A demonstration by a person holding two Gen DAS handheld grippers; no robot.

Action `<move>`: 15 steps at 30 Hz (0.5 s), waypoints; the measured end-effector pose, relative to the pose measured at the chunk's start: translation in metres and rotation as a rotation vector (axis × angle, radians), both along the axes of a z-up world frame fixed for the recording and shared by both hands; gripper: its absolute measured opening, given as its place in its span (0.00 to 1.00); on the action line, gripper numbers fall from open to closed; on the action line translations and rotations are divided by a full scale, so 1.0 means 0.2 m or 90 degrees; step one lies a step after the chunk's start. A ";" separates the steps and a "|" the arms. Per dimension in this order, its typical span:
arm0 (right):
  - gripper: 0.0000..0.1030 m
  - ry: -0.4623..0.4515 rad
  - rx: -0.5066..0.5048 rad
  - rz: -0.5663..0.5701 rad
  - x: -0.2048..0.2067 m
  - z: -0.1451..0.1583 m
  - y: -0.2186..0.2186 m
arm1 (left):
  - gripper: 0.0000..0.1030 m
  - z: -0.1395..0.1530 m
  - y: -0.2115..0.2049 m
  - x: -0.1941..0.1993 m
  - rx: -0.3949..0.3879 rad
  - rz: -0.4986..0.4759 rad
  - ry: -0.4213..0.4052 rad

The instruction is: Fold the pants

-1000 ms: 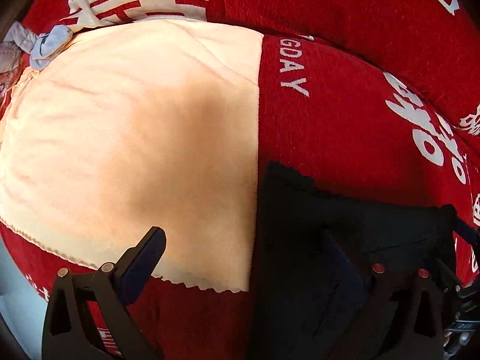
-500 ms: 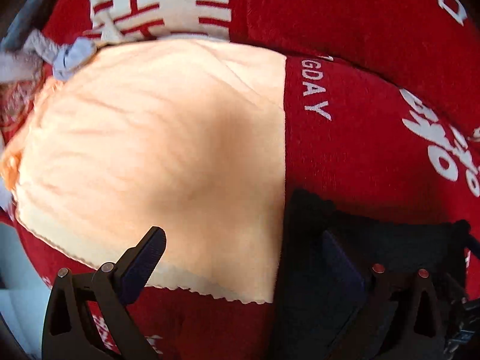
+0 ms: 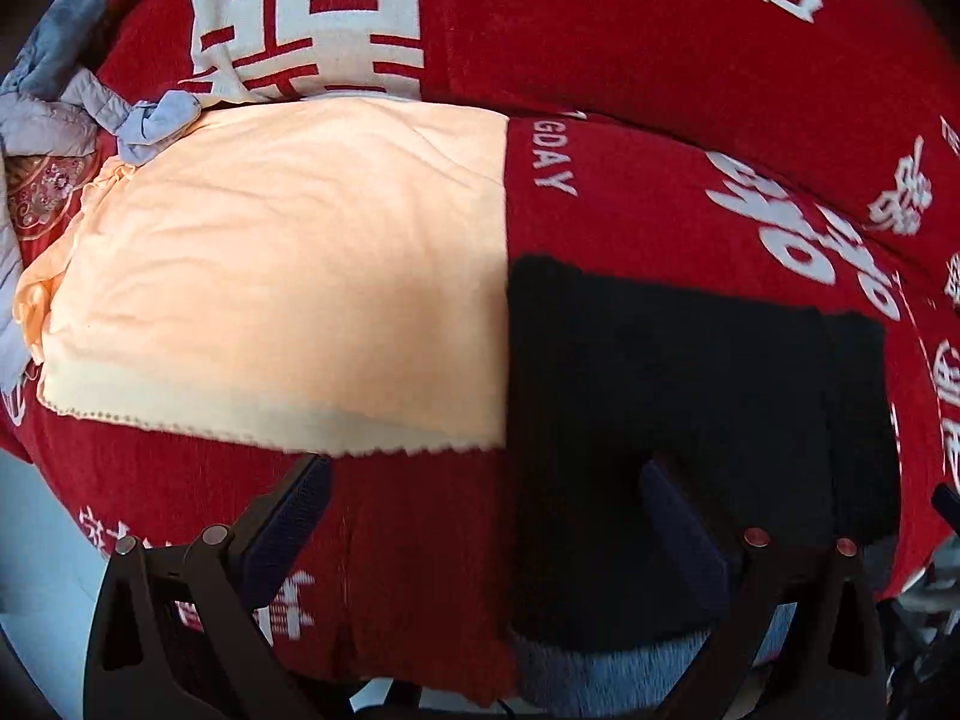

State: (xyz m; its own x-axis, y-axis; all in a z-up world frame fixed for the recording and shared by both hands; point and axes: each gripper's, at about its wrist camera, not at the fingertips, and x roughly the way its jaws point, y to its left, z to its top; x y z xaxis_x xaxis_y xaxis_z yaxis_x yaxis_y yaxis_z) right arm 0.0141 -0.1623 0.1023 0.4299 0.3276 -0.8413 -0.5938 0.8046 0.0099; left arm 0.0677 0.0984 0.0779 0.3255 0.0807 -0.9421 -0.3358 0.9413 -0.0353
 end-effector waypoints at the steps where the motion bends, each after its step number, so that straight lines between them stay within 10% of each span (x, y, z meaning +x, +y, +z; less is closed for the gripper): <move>1: 1.00 -0.004 -0.003 0.003 -0.04 0.00 -0.01 | 1.00 0.01 -0.02 -0.02 0.003 -0.002 -0.002; 15: 1.00 0.096 0.054 -0.071 -0.07 -0.22 -0.17 | 1.00 -0.04 -0.06 -0.15 -0.007 0.004 0.008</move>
State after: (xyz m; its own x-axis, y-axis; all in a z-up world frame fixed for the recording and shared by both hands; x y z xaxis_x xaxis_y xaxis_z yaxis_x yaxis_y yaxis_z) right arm 0.0011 -0.1957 0.0576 0.3387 0.3578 -0.8702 -0.4883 0.8574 0.1625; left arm 0.0382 0.0872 0.0700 0.3131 0.0729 -0.9469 -0.3417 0.9389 -0.0407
